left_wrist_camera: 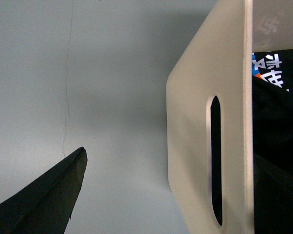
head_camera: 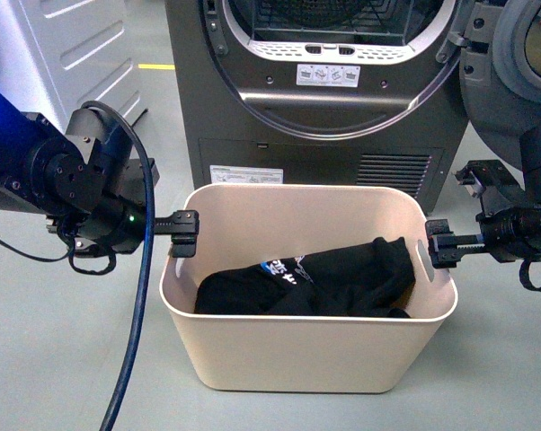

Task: Move hamper under clothes hanger

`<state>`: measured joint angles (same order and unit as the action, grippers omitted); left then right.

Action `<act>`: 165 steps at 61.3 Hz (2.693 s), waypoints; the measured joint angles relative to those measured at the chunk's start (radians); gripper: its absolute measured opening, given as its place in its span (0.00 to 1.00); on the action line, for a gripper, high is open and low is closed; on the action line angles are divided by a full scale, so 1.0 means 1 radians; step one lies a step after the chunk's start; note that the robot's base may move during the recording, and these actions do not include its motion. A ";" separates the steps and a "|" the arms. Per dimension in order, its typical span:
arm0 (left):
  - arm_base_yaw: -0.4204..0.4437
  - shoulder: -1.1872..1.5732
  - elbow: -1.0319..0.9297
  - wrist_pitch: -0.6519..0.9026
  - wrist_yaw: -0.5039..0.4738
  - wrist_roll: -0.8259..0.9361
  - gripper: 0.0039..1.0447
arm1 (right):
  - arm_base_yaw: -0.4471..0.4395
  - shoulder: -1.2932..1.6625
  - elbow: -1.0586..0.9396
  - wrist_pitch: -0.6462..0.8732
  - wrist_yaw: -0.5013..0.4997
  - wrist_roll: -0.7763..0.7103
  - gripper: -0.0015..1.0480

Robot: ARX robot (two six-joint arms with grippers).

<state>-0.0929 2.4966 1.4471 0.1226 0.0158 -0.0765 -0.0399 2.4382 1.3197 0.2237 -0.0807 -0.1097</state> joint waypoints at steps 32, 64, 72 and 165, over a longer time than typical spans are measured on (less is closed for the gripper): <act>0.013 0.084 0.101 -0.039 -0.016 0.039 0.94 | -0.004 0.076 0.028 0.007 -0.015 -0.014 0.93; -0.010 0.139 0.172 -0.087 -0.052 0.056 0.94 | 0.018 0.107 0.064 -0.012 -0.023 -0.017 0.49; -0.014 0.143 0.180 -0.092 -0.062 0.060 0.79 | 0.023 0.110 0.069 -0.016 -0.027 -0.017 0.33; -0.085 0.062 0.148 -0.079 -0.046 -0.002 0.07 | 0.023 0.014 0.057 -0.039 -0.045 0.005 0.03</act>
<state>-0.1780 2.5584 1.5951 0.0441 -0.0299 -0.0788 -0.0170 2.4523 1.3769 0.1844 -0.1257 -0.1043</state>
